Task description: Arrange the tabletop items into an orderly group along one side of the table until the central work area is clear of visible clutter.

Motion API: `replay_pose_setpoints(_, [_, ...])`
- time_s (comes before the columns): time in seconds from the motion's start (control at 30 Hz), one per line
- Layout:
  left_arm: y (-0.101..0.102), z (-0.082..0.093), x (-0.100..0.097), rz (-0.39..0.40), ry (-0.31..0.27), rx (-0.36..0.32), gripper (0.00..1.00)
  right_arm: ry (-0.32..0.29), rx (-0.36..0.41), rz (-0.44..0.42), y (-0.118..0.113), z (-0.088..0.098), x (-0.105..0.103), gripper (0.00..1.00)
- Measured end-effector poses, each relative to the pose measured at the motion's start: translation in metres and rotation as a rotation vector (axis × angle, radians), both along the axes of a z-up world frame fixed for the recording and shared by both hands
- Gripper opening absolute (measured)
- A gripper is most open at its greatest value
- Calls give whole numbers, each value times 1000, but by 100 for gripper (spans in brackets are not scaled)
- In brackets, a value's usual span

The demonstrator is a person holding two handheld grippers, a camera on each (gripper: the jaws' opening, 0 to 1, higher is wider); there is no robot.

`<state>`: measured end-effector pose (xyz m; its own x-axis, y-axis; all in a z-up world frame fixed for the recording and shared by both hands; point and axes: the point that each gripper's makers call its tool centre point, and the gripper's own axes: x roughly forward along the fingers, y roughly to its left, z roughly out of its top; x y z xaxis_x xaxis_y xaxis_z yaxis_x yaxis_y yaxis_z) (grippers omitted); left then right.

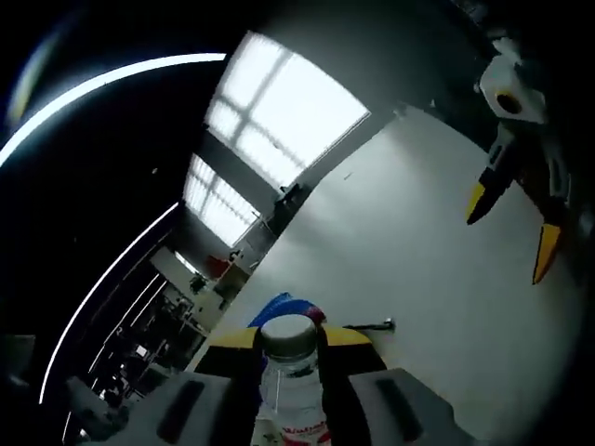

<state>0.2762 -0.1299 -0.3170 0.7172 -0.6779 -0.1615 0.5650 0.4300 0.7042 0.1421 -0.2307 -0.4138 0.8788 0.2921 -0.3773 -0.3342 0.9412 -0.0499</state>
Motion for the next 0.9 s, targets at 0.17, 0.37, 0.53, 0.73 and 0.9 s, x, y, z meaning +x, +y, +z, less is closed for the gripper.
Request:
replay_pose_setpoints(0.17, [6,1,2,25,5,-12,22,0,1,5,2,0,0,68])
replay_pose_setpoints(0.37, [17,38,26,51,44,-53,22,1,-3,6,2,1,1,68])
replay_pose_setpoints(0.53, [30,43,36,103,87,-111,22,-1,-2,8,2,1,2,68])
replay_pose_setpoints(0.73, [44,46,45,143,127,-171,22,3,-1,11,3,0,3,68])
replay_pose_setpoints(0.9, [46,44,47,154,125,-178,22,6,-3,12,4,-1,4,67])
